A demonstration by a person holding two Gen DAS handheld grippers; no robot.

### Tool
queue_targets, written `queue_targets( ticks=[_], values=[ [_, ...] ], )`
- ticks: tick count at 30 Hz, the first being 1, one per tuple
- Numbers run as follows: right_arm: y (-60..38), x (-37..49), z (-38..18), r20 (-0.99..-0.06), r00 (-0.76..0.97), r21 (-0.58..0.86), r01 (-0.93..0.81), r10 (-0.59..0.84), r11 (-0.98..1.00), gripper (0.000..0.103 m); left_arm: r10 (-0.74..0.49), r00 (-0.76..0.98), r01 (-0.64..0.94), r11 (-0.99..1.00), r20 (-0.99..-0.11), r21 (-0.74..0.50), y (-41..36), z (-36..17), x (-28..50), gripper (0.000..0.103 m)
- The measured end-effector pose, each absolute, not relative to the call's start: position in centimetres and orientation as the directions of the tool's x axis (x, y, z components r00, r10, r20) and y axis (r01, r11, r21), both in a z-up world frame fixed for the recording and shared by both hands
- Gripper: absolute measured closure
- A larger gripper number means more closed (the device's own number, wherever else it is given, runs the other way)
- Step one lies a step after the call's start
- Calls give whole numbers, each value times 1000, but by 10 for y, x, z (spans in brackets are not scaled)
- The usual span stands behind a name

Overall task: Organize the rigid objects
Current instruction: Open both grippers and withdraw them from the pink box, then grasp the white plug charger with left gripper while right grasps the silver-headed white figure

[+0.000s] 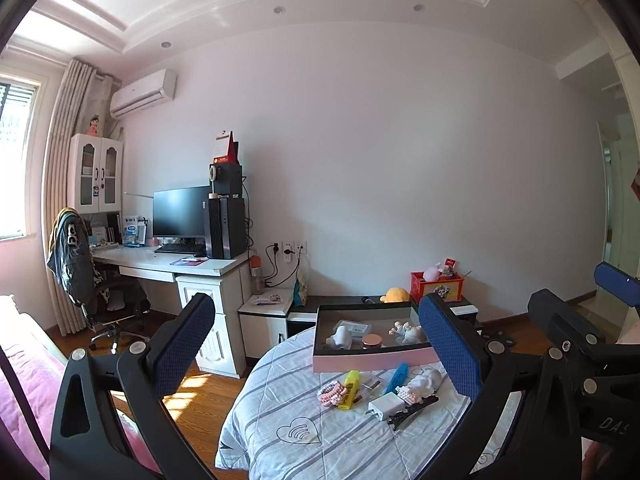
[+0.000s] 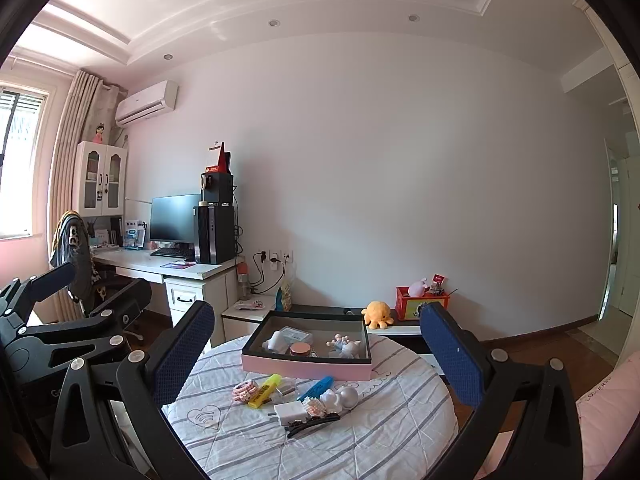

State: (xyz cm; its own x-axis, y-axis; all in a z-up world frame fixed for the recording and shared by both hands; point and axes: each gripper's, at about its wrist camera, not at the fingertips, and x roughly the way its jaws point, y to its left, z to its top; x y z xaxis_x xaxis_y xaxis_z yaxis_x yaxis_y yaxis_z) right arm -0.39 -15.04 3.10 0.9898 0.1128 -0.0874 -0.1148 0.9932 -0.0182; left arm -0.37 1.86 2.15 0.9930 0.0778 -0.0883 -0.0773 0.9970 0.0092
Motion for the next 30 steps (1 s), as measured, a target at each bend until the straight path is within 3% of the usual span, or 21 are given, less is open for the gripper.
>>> queue_targets(
  ticks=[15, 30],
  values=[
    [-155, 24, 7, -167, 980, -5, -108, 106, 994, 0, 47, 981, -44, 999, -189, 19, 16, -5, 33, 0],
    [-164, 117, -81, -437, 896, 8, -86, 81, 996, 0, -19, 852, 42, 999, -523, 32, 18, -109, 133, 0]
  ],
)
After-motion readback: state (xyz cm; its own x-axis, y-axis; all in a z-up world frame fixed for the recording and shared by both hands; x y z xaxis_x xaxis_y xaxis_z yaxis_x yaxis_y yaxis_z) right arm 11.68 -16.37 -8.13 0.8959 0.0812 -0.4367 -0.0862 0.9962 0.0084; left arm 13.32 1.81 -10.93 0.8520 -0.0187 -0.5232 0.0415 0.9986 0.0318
